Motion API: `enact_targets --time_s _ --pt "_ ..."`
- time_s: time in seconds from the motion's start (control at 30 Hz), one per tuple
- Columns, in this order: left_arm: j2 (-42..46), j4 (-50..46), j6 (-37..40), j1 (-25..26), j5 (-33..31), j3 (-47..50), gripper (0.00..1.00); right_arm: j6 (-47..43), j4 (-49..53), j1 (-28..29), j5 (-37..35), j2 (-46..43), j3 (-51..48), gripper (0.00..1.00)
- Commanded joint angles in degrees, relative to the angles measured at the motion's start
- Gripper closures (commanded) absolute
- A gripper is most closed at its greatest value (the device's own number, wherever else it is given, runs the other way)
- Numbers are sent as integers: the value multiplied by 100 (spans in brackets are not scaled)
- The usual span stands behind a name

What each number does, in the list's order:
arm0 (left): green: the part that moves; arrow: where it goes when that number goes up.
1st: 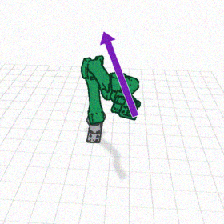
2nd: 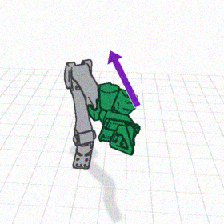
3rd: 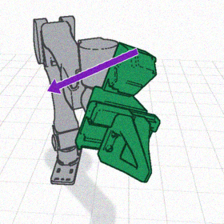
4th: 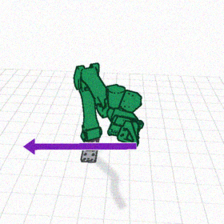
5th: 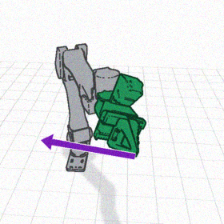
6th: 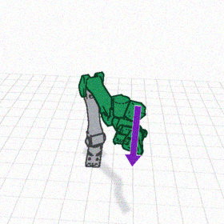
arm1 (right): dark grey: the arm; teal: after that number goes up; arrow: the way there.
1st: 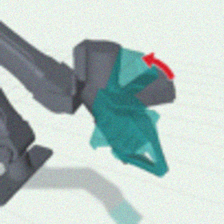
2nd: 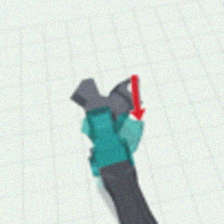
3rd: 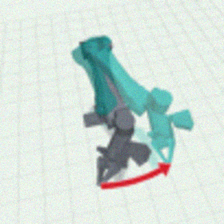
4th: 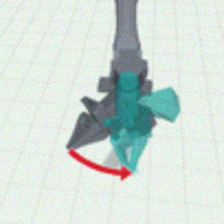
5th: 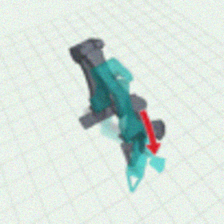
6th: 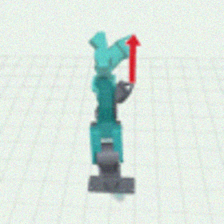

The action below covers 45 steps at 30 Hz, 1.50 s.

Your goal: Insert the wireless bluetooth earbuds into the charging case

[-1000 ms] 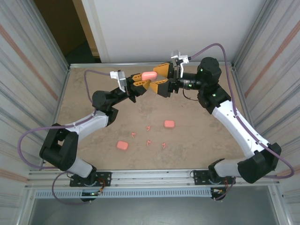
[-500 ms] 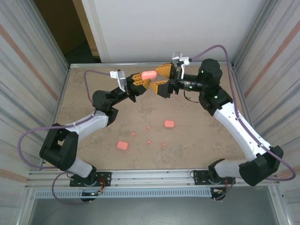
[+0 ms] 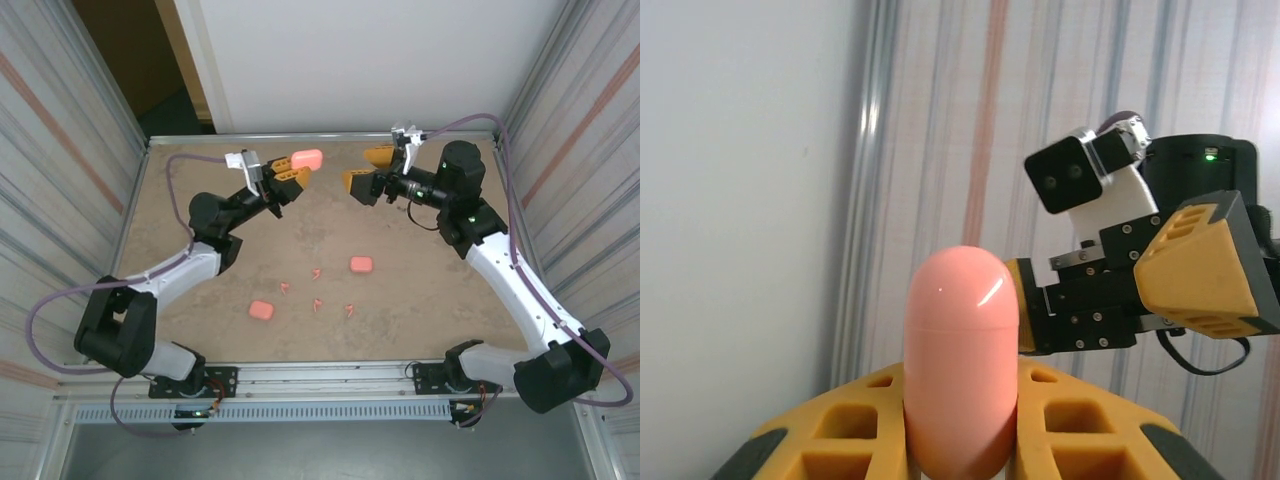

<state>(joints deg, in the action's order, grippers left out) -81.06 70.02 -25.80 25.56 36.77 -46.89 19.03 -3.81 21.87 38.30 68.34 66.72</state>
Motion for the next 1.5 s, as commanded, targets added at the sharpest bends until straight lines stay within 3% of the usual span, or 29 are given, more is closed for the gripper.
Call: enact_targets --time_s 0.0,0.37,0.83,1.47 --pt "372 -644 236 -152 -177 107 100 93 156 -111 -400 -213 -106 1" --pt "655 -2534 310 -705 -418 196 100 102 320 -338 -747 -278 -309 1" --pt "121 -4895 403 -1359 -956 -379 100 -30 495 -352 -823 -425 -437 1" --pt "-1361 -5649 176 -1793 -567 -975 100 -196 856 -358 -990 -549 -498 1"
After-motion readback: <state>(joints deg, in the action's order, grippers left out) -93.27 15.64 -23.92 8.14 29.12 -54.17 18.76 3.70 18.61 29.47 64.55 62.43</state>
